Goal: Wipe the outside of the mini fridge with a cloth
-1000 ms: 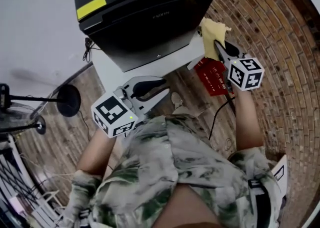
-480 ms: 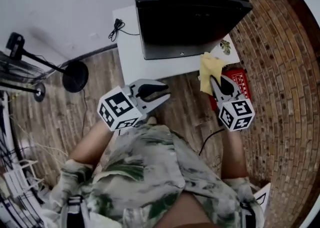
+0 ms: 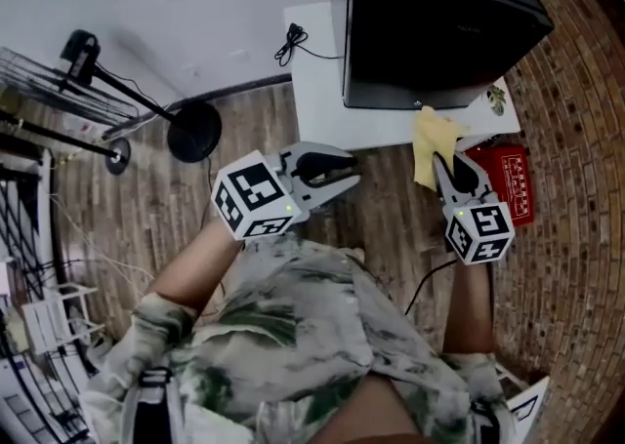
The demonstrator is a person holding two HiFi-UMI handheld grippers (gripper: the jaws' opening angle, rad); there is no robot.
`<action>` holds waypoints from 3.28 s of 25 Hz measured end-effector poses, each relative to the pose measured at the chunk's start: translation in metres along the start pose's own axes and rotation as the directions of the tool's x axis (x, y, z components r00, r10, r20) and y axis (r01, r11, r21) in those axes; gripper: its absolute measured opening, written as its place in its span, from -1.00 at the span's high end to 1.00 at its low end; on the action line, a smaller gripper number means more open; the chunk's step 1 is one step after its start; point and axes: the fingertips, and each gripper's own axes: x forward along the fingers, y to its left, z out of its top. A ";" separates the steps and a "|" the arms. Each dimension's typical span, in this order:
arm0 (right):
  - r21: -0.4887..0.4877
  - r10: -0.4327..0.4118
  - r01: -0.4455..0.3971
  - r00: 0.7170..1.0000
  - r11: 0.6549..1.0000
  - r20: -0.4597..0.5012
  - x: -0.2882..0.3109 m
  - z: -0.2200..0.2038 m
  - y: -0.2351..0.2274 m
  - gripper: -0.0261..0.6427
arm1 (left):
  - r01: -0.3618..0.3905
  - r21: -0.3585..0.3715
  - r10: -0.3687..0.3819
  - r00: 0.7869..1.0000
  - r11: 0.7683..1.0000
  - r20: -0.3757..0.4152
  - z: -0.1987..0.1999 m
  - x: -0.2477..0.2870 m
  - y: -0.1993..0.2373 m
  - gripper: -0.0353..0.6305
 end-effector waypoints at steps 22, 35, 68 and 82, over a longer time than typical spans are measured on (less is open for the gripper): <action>-0.297 -0.445 0.429 0.896 0.853 0.017 0.178 0.210 0.171 0.67 | 0.308 0.100 -0.308 0.951 0.946 -0.017 -0.042 -0.256 0.121 0.64; -0.648 -0.761 0.585 0.649 0.488 0.013 0.208 0.291 0.100 0.67 | 0.382 0.099 -0.384 0.923 0.919 -0.002 -0.053 -0.284 0.124 0.64; -0.725 -0.819 0.440 0.488 0.529 -0.302 0.333 0.108 0.049 0.67 | 0.324 0.020 -0.323 0.946 0.946 -0.042 -0.076 -0.302 0.184 0.64; -0.662 -0.754 0.385 0.469 0.643 -0.460 0.375 0.008 0.044 0.67 | 0.291 -0.016 -0.291 0.954 0.957 -0.074 -0.097 -0.309 0.208 0.64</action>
